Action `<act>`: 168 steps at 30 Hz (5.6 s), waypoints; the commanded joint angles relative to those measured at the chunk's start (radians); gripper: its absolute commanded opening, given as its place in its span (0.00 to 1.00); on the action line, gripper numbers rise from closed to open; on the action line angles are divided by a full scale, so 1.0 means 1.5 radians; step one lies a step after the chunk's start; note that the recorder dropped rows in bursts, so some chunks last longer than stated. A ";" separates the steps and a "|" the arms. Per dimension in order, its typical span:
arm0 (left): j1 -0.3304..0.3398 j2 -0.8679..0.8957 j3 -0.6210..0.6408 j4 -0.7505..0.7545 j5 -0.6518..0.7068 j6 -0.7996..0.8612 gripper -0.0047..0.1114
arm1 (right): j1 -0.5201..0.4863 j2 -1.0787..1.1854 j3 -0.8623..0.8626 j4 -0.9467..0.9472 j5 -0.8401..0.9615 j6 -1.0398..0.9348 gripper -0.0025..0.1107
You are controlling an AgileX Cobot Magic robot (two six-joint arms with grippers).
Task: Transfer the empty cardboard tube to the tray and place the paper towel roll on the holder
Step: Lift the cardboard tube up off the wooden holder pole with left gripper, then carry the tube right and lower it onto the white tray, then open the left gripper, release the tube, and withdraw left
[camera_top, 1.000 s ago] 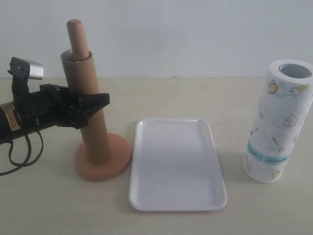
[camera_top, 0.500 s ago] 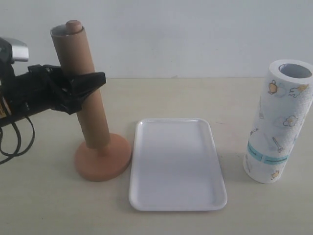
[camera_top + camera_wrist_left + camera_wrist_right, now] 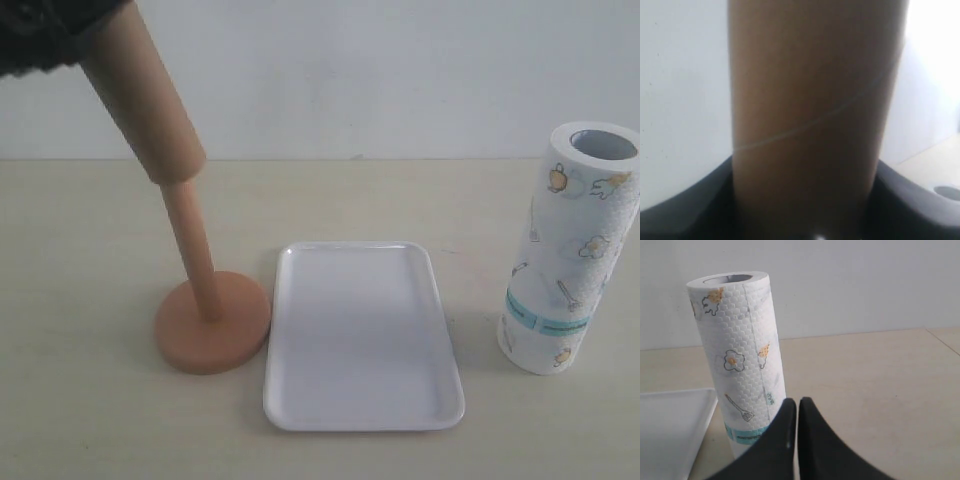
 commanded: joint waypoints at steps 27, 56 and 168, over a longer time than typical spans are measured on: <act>-0.029 -0.060 -0.420 0.565 0.017 -0.675 0.08 | 0.002 -0.003 0.000 -0.002 -0.009 0.001 0.03; -0.281 0.178 -0.223 0.547 0.286 -0.839 0.08 | 0.002 -0.003 0.000 -0.002 -0.009 0.001 0.03; -0.360 0.354 -0.326 0.447 0.271 -0.773 0.08 | 0.002 -0.003 0.000 -0.002 -0.009 0.001 0.03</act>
